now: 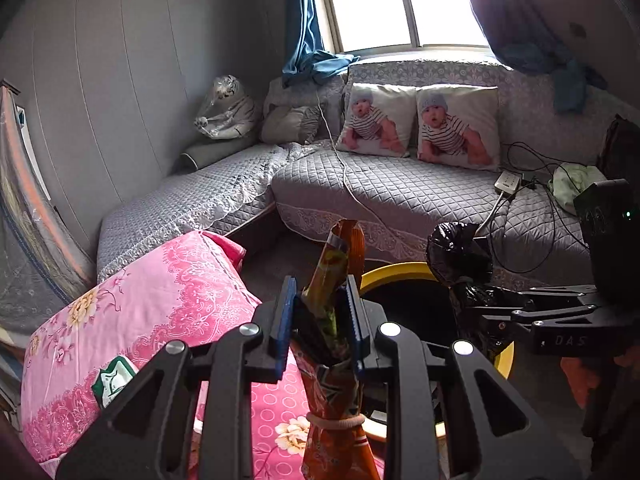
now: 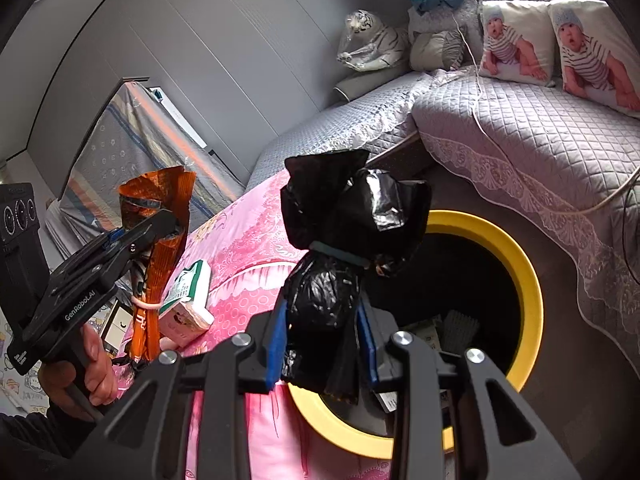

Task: Collect trash
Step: 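Carry the black bag and orange wrapper over the bin and open both grippers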

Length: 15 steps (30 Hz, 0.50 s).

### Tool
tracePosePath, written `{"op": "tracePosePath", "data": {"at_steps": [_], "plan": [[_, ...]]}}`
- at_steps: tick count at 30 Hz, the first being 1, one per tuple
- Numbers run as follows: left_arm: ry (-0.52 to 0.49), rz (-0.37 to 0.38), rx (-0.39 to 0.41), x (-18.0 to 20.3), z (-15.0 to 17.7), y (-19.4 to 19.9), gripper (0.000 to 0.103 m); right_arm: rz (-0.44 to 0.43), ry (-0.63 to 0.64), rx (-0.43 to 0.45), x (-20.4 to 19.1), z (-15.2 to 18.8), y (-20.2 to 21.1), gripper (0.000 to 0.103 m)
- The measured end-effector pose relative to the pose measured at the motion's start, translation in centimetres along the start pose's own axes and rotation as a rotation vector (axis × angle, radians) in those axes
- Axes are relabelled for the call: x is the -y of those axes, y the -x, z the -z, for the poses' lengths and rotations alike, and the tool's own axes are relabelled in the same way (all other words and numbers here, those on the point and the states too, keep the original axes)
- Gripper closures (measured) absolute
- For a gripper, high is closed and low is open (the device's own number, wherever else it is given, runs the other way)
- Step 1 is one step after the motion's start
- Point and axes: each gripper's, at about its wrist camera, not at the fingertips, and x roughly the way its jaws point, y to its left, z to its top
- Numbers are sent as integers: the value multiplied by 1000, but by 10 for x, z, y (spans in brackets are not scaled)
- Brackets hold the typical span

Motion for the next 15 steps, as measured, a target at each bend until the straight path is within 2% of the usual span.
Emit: {"op": "tracePosePath", "data": {"at_steps": [9, 12, 14, 15], "plan": [[49, 69, -64, 13, 4, -40, 80, 43, -68, -59, 23, 13, -12, 74], [93, 122, -105, 11, 6, -59, 77, 57, -73, -74, 26, 12, -14, 74], [130, 127, -125, 7, 8, -69, 70, 79, -78, -83, 27, 12, -16, 67], [142, 122, -128, 5, 10, -72, 61, 87, -90, -80, 30, 12, -16, 57]]}}
